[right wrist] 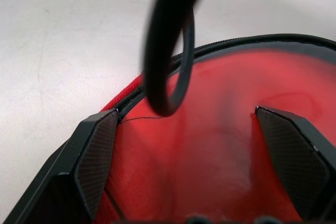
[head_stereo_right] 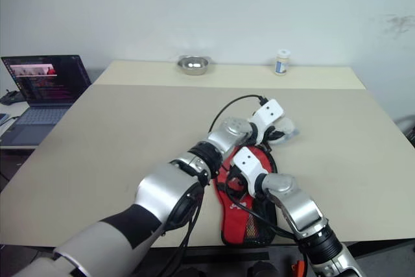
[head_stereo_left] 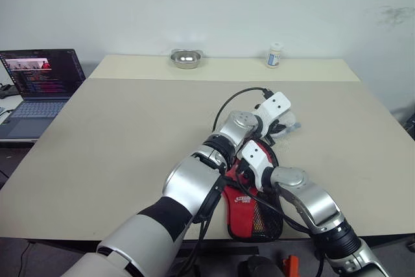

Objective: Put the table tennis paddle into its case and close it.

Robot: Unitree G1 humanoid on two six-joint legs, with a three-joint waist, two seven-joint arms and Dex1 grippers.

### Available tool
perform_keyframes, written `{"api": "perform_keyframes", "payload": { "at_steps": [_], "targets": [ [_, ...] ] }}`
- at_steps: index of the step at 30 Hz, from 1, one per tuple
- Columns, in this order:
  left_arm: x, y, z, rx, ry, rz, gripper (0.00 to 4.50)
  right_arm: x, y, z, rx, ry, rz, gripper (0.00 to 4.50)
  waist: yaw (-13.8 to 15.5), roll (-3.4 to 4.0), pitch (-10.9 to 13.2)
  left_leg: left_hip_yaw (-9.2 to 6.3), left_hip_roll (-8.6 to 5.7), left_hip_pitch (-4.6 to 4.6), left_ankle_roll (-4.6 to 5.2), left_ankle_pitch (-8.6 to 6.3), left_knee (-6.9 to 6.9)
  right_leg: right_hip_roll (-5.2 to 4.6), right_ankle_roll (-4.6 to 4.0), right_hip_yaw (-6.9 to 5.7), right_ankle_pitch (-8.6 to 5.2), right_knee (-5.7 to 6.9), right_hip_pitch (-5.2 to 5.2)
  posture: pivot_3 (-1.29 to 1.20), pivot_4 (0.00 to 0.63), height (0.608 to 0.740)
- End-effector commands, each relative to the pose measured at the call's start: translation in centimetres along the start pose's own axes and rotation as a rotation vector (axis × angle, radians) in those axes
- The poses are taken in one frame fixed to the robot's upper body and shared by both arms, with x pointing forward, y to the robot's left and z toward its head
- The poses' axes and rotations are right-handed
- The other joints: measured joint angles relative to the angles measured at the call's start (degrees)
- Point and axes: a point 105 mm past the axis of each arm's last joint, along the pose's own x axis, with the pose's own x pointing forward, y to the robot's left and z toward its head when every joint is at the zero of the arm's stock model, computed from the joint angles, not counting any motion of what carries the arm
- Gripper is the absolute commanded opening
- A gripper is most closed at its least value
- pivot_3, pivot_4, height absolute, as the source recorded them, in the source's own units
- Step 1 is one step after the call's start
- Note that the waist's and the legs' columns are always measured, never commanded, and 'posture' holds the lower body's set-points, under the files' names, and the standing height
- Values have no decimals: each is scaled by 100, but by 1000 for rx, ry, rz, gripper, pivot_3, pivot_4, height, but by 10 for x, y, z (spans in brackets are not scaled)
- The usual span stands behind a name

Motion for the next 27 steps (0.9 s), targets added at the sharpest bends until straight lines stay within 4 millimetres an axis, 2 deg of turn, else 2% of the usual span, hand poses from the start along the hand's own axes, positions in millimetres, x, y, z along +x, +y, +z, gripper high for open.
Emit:
{"api": "perform_keyframes", "payload": {
  "at_steps": [1, 5, 11, 12, 19, 21, 25, 27],
  "targets": [
    [18, -44, 19, 39, -54, -144, 703, 4, 10, -48, 84, 187, 25, 4500, 0, 1, 0, 0, 0, 0, 0, 0, 0, 0, 0, -1, 0, 0, 0, 0, 150, 740],
    [17, -49, 12, 45, -40, -194, 2052, 6, 8, -45, 78, 180, 24, 4500, -4, 1, -1, 0, 0, 0, 0, 0, 0, 0, 0, 0, 0, 0, 0, 0, 150, 740],
    [12, -33, 17, 14, -64, -134, 4282, 6, 0, -42, 76, 169, 9, 4500, -4, 2, -1, 0, 2, 1, 0, 0, -1, 2, 0, 1, 0, 0, 0, 0, 150, 740],
    [11, -30, 19, 17, -71, -123, 4431, 6, -2, -41, 78, 165, 4, 4500, -5, 2, -1, 0, 2, 1, 1, 0, -1, 2, 0, 1, 0, 0, 0, 0, 150, 740],
    [-9, -2, 42, -75, -208, -113, 4431, 5, -9, -28, 68, 128, -19, 4500, -7, 2, -1, -1, 3, 2, 1, 0, 0, 3, 0, -1, 0, 3, -1, 0, 150, 740],
    [-18, 13, 42, -101, -230, -74, 4431, 3, -13, -22, 66, 108, -34, 4500, -8, 2, 0, 0, 3, 2, 1, 0, 0, 3, 0, -1, 0, 3, -1, 0, 150, 740],
    [-42, 52, 47, -108, -290, 63, 4431, -8, -16, 3, 73, 26, -55, 4500, -20, 5, 2, 0, 4, 1, 1, 0, 0, 3, 0, 2, 0, 3, -2, 0, 150, 740],
    [-63, 70, 52, -168, -378, 58, 4431, -22, -20, 18, 53, -17, -90, 4500, -21, 6, 6, 1, 9, -2, 1, 0, -2, 3, 0, 2, 0, 3, -5, 0, 150, 740]
  ]
}}
